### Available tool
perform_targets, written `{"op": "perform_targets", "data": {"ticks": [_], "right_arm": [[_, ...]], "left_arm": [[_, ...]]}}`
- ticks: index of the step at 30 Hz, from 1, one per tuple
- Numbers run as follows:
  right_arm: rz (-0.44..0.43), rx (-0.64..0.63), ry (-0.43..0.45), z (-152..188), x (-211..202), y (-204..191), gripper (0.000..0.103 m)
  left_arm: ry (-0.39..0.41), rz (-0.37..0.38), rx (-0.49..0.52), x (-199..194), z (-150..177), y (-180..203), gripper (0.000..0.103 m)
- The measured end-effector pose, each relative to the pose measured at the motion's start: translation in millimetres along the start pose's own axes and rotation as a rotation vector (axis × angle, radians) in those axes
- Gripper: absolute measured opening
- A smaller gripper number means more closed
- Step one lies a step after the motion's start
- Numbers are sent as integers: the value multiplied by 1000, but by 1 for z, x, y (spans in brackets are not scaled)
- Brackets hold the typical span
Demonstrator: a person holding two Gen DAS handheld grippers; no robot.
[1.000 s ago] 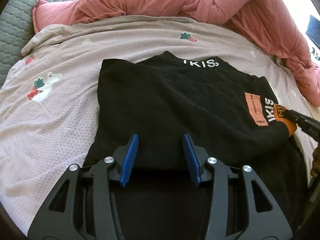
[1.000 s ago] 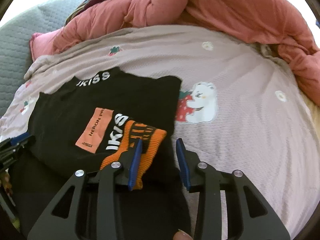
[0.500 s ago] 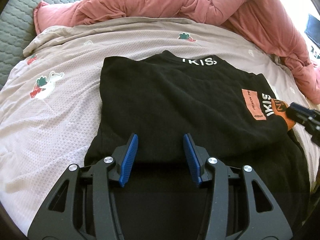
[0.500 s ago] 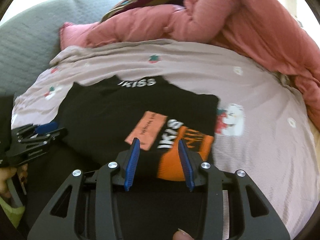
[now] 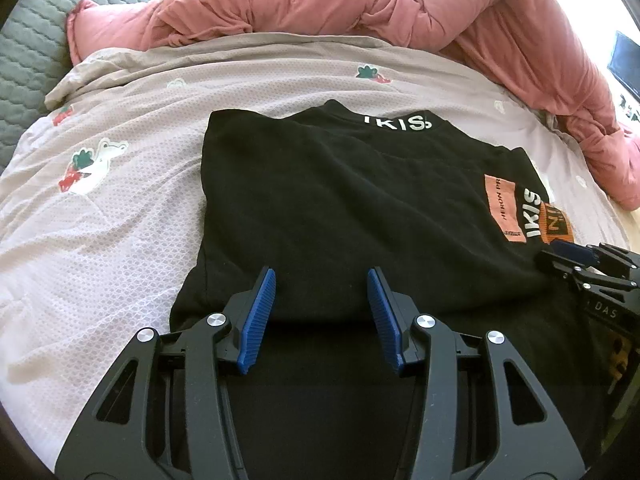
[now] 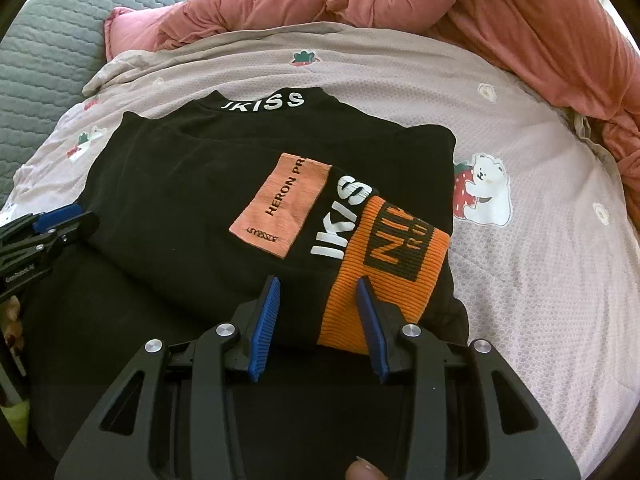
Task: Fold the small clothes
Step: 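Move both open grippers back toward the black shirt's hem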
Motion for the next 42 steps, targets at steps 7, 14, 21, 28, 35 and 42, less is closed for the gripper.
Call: {"op": "perform_targets", "data": {"ticks": [7, 14, 21, 28, 35, 42], "right_arm": [[-12, 18, 7, 1, -6, 2, 42], [-24, 18, 14, 2, -11, -1, 48], [-43, 29, 30, 2, -18, 0, 55], [-58, 51, 45, 0, -26, 1, 69], [-46, 76, 80, -4, -39, 5, 85], [-47, 90, 105, -7, -51, 9, 92]], "left_arm": [[0, 8, -8, -4, 1, -2, 40], [-3, 15, -15, -7, 3, -3, 46], [-1, 9, -18, -16, 5, -3, 55], [4, 0, -14, -25, 6, -5, 64], [31, -3, -12, -40, 3, -3, 79], [66, -18, -15, -57, -1, -3, 86]]}}
Point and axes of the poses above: each gripper's, at about its wrist camera, not at the fingertips, and x roughly the way its jaws point, y to its right, z to its underside, the point moved 6 cm from there along x, roughly the way its jaws point, and after that the axes turned 2 degrees about -z, right-handed, at the moved point
